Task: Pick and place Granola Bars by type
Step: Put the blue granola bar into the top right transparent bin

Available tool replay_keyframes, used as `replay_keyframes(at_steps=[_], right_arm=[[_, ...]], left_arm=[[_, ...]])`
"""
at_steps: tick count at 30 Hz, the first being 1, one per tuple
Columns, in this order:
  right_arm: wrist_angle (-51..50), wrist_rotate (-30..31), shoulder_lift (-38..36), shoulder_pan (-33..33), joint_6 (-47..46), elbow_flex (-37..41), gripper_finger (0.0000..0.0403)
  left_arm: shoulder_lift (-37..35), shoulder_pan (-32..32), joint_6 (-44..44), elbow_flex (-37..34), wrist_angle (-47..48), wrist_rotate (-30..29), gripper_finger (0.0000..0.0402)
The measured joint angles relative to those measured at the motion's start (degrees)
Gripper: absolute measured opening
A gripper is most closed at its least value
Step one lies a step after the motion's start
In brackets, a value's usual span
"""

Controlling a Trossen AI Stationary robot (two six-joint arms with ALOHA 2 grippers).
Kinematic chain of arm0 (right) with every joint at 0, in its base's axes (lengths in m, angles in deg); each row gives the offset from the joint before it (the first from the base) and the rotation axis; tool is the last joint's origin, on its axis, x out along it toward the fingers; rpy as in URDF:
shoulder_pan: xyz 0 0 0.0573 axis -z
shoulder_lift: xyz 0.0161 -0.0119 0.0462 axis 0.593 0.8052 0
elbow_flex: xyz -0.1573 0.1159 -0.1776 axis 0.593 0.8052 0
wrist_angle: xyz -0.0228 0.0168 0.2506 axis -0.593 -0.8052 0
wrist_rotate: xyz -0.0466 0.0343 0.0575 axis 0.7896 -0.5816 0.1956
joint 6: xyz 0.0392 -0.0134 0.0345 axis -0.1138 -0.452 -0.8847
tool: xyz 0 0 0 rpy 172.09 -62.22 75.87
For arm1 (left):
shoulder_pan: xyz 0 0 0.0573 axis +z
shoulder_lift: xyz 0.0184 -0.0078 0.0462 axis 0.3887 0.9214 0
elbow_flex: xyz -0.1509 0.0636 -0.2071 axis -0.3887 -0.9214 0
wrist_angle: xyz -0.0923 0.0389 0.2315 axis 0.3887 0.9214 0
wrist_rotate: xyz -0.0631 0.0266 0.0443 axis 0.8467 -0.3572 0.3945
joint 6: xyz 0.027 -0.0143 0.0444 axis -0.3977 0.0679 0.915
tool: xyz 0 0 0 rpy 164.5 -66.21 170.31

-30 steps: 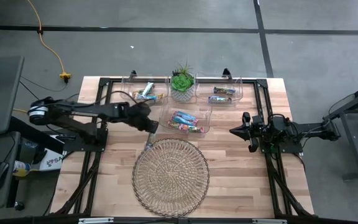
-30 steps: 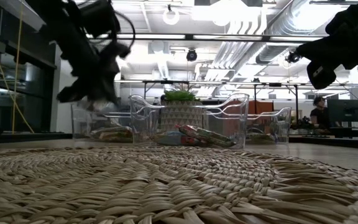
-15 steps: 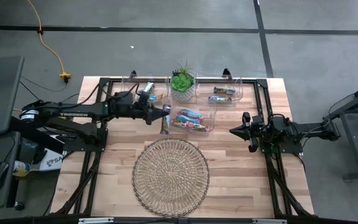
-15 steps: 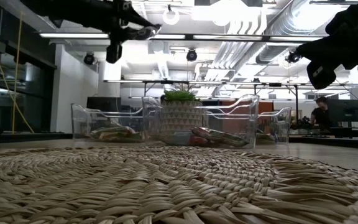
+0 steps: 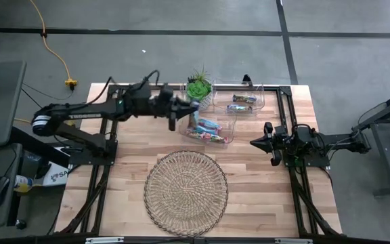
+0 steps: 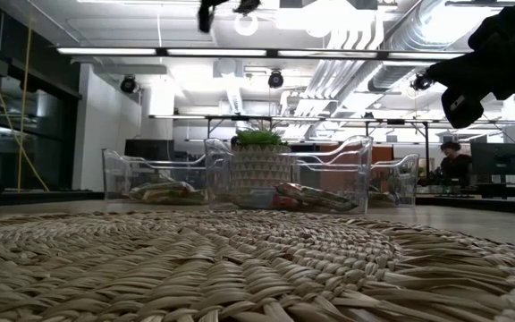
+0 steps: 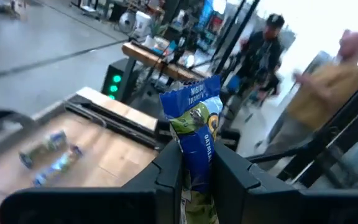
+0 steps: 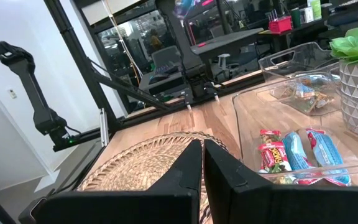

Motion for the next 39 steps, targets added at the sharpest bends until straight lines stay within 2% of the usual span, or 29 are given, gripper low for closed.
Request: replay_keyframes(at_steps=[3,11,18,23,32,35,39], right_arm=[[0.0,0.0,0.0,0.0,0.0,0.0,0.0000],[0.1,0.0,0.0,0.0,0.0,0.0,0.0000],[0.3,0.0,0.0,0.0,0.0,0.0,0.0000],[0.3,0.0,0.0,0.0,0.0,0.0,0.0000],[0.4,0.5,0.0,0.0,0.0,0.0,0.0000],[0.4,0.5,0.0,0.0,0.0,0.0,0.0000],[0.4,0.5,0.0,0.0,0.0,0.0,0.0000]], left_arm=[[4.8,0.7,7.0,8.8,5.8,0.8,0.0058],[19.5,4.9,18.4,31.7,16.3,8.2,0.0058],[30.6,8.7,27.0,47.6,25.9,12.7,0.0058],[38.1,10.8,29.7,56.0,27.0,15.8,0.0058],[50.4,12.3,35.2,67.8,29.3,16.8,0.0058],[53.7,12.4,36.5,70.0,29.0,16.0,0.0058],[56.8,12.4,40.8,71.4,29.3,12.0,0.0058]])
